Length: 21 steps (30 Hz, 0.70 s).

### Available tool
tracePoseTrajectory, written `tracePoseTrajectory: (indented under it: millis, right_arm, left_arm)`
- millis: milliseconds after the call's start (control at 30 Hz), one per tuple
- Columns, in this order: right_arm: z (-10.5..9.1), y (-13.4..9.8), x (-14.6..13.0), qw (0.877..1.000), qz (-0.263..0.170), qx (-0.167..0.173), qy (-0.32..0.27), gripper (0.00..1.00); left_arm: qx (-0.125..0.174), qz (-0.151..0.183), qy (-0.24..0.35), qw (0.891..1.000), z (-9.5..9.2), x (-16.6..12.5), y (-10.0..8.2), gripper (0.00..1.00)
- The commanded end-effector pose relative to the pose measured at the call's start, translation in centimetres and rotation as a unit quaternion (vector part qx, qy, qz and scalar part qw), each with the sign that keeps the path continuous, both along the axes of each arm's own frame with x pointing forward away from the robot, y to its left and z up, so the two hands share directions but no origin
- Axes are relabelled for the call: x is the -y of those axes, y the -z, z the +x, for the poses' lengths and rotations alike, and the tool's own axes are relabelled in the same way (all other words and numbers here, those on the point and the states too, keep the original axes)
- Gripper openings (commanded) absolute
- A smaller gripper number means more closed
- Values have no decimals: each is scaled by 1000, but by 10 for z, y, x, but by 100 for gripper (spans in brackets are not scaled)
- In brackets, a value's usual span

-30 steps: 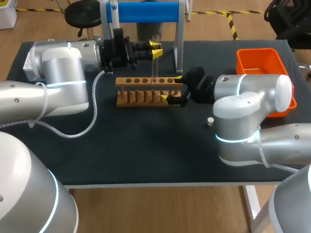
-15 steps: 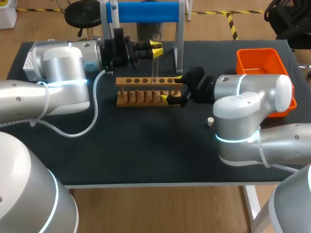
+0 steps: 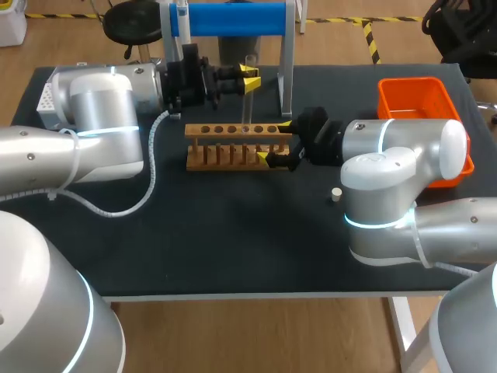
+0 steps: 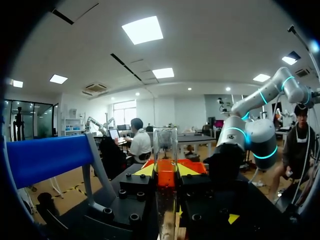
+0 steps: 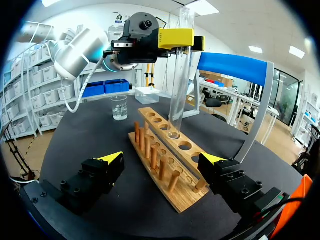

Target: Invert the test tube, pick up the pipette, mount the tip to pipette, aspirate from beaker and dispense into the tube, eject the tip, return the pipette, and cap with the stopper.

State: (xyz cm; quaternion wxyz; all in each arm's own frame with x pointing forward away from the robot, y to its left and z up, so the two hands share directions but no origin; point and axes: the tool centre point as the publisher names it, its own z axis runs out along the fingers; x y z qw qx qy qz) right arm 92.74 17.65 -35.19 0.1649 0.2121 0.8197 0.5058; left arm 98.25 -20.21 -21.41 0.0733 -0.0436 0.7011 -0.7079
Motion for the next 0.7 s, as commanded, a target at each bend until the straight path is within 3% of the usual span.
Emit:
tracePoseTrajectory:
  millis: [33, 700]
  right_arm:
    - [0, -1, 1, 1000, -1, -2, -2, 100]
    - [0, -1, 1, 1000, -1, -2, -2, 100]
  left_arm:
    - [-1, -1, 4, 1000, 3, 1, 3, 0]
    - [-4, -7, 1, 1000, 2, -1, 13, 0]
